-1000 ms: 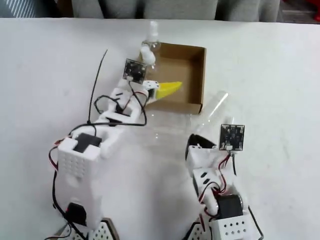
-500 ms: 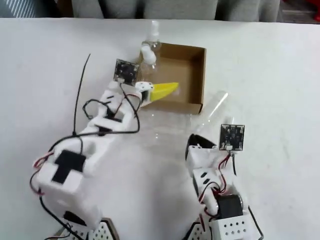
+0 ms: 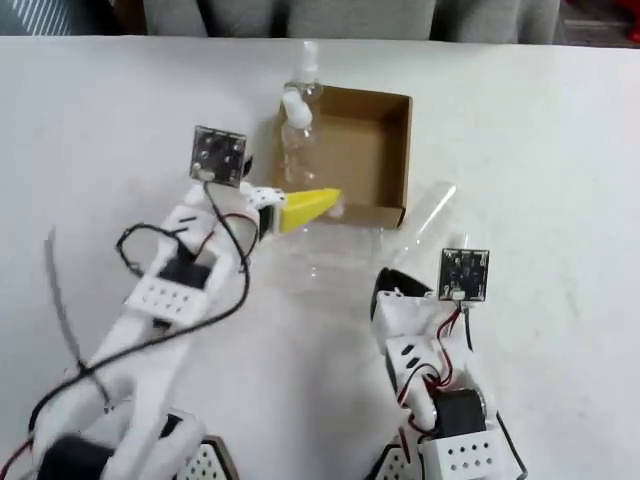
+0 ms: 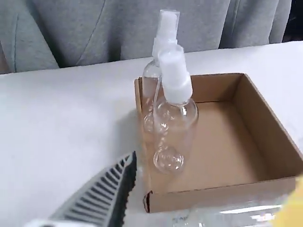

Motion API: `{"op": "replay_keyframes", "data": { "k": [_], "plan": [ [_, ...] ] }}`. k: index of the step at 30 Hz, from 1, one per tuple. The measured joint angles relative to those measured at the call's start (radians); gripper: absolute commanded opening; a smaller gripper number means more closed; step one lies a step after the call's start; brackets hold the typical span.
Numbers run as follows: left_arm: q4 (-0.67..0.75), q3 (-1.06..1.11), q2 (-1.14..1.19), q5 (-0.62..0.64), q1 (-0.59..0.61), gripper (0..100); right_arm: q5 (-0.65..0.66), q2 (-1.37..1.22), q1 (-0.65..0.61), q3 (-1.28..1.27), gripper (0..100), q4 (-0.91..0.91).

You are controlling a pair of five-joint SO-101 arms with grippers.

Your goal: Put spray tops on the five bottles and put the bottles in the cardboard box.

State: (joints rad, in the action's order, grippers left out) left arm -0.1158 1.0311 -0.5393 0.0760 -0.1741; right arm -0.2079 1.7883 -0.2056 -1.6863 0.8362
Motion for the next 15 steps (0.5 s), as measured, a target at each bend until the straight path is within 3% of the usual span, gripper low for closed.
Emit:
{"op": "replay_keyframes", "data": {
  "k": [3,6,10,15],
  "plan": [
    [-0.092,0.023,-0.135,0.003,0.000,9,0.000,0.000,0.000,0.000,1.7,0.000],
    [-0.186,0.037,-0.262,0.003,0.000,2,0.000,0.000,0.000,0.000,1.7,0.000],
    [-0.388,0.037,-0.431,0.003,0.000,3,0.000,0.000,0.000,0.000,1.7,0.000],
    [-0.749,0.008,-0.603,0.003,0.021,2,0.000,0.000,0.000,0.000,1.7,0.000]
  ]
}}
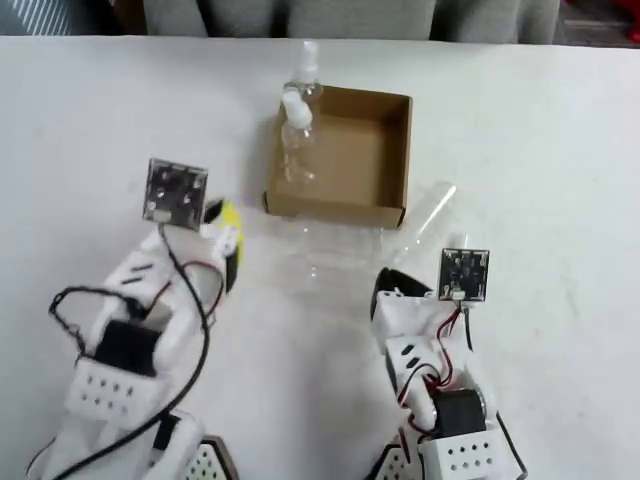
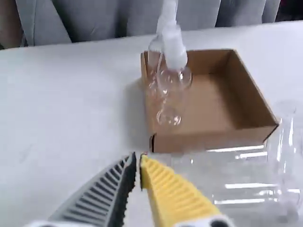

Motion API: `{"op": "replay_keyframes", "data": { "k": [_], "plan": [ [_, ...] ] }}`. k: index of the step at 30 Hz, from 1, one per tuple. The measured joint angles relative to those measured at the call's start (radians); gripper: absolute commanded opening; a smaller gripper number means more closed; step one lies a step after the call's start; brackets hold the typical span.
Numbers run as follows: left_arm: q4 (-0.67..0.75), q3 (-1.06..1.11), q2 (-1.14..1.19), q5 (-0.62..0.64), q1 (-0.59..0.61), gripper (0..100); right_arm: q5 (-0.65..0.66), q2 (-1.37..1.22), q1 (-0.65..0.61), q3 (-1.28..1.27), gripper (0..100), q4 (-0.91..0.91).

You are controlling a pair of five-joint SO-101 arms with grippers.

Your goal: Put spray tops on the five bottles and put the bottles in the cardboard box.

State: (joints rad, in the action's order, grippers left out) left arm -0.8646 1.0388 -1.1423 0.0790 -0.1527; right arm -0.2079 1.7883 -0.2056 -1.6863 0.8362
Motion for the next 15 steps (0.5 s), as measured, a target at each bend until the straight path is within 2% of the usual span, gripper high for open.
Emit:
{"op": "replay_keyframes", "data": {
  "k": [3,6,10,12,15],
  "plan": [
    [-0.155,-0.008,-0.032,0.000,0.028,2,0.000,0.000,0.003,0.000,1.6,0.000],
    [-0.181,0.006,-0.032,0.000,0.106,2,0.000,0.000,0.054,0.021,1.7,0.000],
    [-0.052,0.130,-0.032,0.002,0.193,2,0.014,0.000,0.164,0.046,1.7,0.000],
    [0.008,0.204,-0.028,0.000,0.218,2,0.084,0.000,0.187,0.063,1.7,0.000],
    [0.032,0.259,-0.003,0.000,0.276,2,0.256,0.000,0.215,0.103,1.8,0.000]
  ]
}}
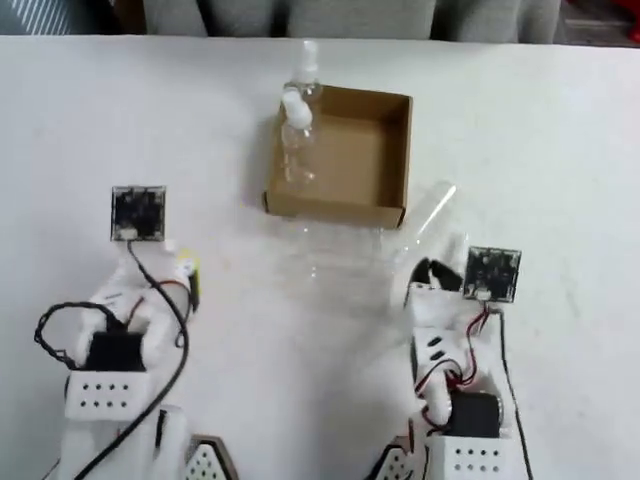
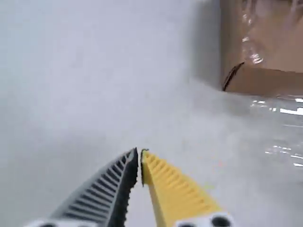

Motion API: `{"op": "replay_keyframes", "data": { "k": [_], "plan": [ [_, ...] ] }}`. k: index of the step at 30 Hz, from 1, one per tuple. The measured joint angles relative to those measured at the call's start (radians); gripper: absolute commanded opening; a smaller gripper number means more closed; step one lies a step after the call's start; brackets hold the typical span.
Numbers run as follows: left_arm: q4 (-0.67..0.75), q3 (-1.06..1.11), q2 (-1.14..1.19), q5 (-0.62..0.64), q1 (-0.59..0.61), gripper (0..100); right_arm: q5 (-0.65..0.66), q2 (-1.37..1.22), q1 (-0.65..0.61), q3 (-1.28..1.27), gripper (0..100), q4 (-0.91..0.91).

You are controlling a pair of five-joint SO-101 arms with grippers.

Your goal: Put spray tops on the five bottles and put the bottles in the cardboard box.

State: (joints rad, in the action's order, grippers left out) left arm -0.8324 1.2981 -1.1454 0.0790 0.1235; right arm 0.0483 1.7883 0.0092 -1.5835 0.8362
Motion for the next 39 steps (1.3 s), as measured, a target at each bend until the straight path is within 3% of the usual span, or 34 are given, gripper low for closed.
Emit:
{"op": "replay_keyframes", "data": {
  "k": [6,12,19,26,33,36,39],
  "plan": [
    [0.023,0.008,0.072,-0.058,0.150,2,0.315,0.002,-0.058,0.117,2.1,0.038],
    [0.081,0.006,0.244,-0.100,0.184,2,0.397,-0.098,-0.210,0.315,6.6,0.132],
    [0.092,-0.127,0.562,-0.100,0.190,2,0.430,-0.566,-0.278,0.654,6.7,0.242],
    [0.167,-0.302,0.872,-0.055,0.255,2,0.655,-1.042,-0.377,0.944,7.1,0.445],
    [0.127,-0.471,1.077,0.054,0.321,2,0.848,-1.295,-0.376,0.994,6.7,0.539],
    [0.100,-0.505,1.103,0.058,0.321,2,0.845,-1.297,-0.331,0.994,7.0,0.591],
    [0.092,-0.517,1.103,0.058,0.321,2,0.710,-1.297,-0.238,0.994,7.0,0.651]
  ]
}}
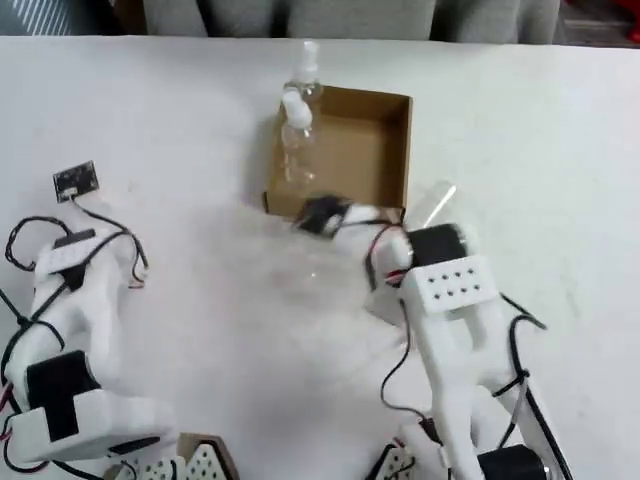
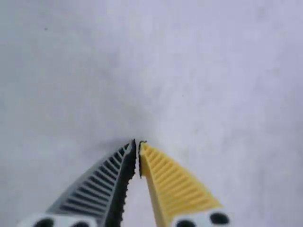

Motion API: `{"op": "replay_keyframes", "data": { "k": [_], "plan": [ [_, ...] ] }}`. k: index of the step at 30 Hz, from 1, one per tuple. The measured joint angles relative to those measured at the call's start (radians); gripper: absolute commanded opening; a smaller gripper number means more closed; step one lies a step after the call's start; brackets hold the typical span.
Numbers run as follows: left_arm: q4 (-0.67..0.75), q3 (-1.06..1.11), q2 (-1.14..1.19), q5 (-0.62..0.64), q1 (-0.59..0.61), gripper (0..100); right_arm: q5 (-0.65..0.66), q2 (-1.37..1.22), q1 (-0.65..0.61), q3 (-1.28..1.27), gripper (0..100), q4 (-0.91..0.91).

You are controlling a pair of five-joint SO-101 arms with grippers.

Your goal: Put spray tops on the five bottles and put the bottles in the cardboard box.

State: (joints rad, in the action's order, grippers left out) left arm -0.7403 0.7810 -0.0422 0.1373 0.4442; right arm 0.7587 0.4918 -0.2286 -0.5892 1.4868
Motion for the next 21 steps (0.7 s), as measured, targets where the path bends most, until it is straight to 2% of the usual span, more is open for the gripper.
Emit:
{"op": "replay_keyframes", "data": {
  "k": [2,6,8,12,15,18,21],
  "plan": [
    [0.000,-0.002,0.000,0.000,0.000,2,-0.078,0.000,0.066,-0.005,7.0,0.055],
    [0.000,-0.003,0.000,0.000,0.000,2,-0.069,-0.017,0.100,-0.081,7.1,0.143],
    [0.000,-0.003,0.000,0.000,0.000,2,-0.054,-0.025,0.100,-0.124,7.3,0.140],
    [0.000,-0.003,0.000,0.000,0.000,2,0.028,-0.025,0.130,-0.187,14.5,0.068],
    [0.000,-0.003,0.000,0.000,0.000,2,0.031,-0.025,0.175,-0.216,16.2,-0.005],
    [0.000,-0.003,0.000,0.000,0.000,2,-0.049,-0.034,0.222,-0.222,16.5,-0.051],
    [0.000,-0.003,0.000,0.000,0.000,2,-0.224,-0.034,0.235,-0.222,16.6,-0.078]
  ]
}}
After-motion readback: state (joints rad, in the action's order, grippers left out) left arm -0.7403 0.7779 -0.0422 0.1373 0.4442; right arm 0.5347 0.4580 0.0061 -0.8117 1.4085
